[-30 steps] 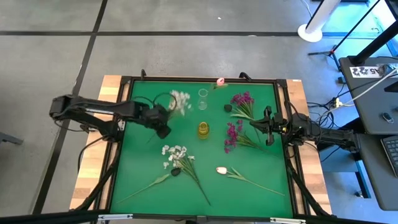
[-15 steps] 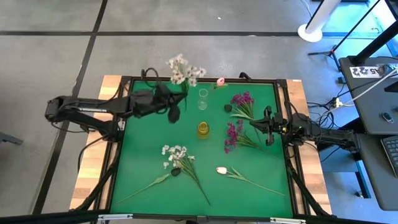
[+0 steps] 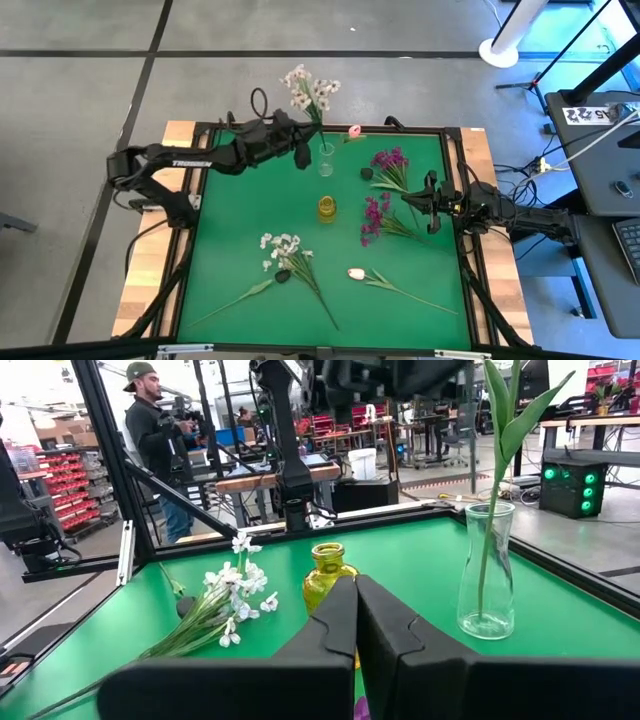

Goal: Sort flowers into vase by color
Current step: Put the top white flowers into the transparent vase

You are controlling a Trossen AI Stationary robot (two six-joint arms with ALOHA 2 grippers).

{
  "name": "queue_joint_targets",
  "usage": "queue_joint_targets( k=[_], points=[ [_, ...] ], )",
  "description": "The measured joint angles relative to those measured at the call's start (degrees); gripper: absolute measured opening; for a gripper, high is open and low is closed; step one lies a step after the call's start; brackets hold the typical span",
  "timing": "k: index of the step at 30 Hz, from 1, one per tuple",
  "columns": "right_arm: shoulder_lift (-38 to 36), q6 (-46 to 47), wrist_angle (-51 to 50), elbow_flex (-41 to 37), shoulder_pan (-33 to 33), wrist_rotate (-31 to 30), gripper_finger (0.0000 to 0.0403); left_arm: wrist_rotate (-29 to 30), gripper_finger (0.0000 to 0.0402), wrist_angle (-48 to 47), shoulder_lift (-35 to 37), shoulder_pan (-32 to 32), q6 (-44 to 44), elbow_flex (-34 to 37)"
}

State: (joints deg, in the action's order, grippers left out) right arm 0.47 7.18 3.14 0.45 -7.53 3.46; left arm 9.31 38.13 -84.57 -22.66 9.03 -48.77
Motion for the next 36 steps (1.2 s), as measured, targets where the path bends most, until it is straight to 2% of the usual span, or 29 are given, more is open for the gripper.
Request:
queue_joint_targets(
  k=[8, 22, 31, 36],
  points=[
    [0.0, 0.0, 0.0, 0.02, 0.0, 0.0, 0.0001, -1.13, 0.0001, 5.39, -5.49, -1.79, -0.24, 0.0],
    [0.0, 0.0, -0.02, 0.01, 0.0, 0.0, 0.0001, -1.13, 0.001, 3.05, -9.67, -1.93, -0.43, 0.0],
    [0.0, 0.0, -0.02, 0.0, 0.0, 0.0, 0.0001, -1.11, 0.0018, -8.18, -9.67, -1.7, 0.91, -0.02],
    [0.01, 0.0, -0.02, 0.01, 0.0, 0.0, 0.0001, -1.09, 0.0032, -9.16, -9.67, -1.7, 1.18, -0.02]
  ],
)
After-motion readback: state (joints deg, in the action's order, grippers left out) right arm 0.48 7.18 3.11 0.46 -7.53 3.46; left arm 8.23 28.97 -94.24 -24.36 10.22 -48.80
